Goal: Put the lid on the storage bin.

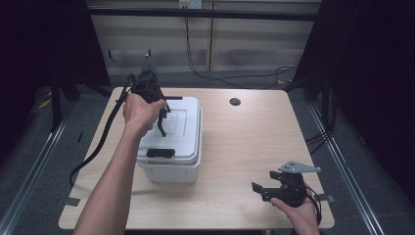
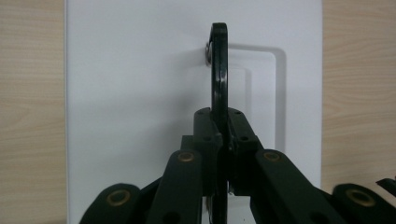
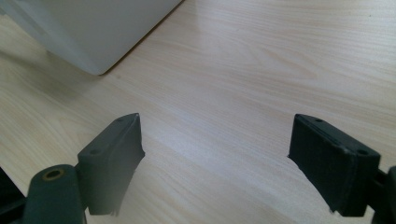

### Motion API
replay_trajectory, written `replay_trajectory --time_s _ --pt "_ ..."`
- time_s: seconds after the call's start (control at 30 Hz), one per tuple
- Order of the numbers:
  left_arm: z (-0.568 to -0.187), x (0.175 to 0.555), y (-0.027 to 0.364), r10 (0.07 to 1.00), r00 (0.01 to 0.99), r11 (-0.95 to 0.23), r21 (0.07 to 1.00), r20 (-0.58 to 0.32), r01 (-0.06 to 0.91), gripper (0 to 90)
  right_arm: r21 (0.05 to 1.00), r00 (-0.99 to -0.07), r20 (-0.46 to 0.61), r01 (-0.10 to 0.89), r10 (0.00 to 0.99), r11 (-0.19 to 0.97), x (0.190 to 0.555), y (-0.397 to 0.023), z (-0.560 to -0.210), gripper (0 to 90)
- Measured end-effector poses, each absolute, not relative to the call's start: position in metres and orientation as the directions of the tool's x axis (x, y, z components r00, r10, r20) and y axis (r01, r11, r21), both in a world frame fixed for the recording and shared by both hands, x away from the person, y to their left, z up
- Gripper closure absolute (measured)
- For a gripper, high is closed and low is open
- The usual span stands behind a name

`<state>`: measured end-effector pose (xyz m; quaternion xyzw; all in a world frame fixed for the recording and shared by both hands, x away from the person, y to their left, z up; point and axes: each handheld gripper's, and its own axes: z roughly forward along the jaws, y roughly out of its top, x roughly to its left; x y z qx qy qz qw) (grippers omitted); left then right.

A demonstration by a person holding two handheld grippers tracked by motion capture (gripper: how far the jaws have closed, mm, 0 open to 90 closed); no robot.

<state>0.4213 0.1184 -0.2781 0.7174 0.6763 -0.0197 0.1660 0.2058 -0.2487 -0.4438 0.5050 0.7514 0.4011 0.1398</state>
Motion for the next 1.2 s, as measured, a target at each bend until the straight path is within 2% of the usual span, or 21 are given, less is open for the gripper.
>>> replay_trajectory --time_s 0.47,0.67,1.2 --pt "-0.288 0.422 0.116 0.96 0.068 -0.009 0.211 -0.273 0.977 84.7 0.744 -0.454 0.193 0.645 0.87 0.171 0.206 -0.248 -0.444 16.9" --pt "-0.293 0.422 0.111 0.956 0.098 -0.04 0.21 -0.277 0.977 84.6 0.744 -0.454 0.193 0.646 0.87 0.172 0.206 -0.248 -0.444 16.9" --pt "-0.299 0.419 0.107 0.959 0.094 -0.037 0.211 -0.269 0.977 84.6 0.743 -0.459 0.191 0.645 0.868 0.178 0.206 -0.248 -0.444 16.9"
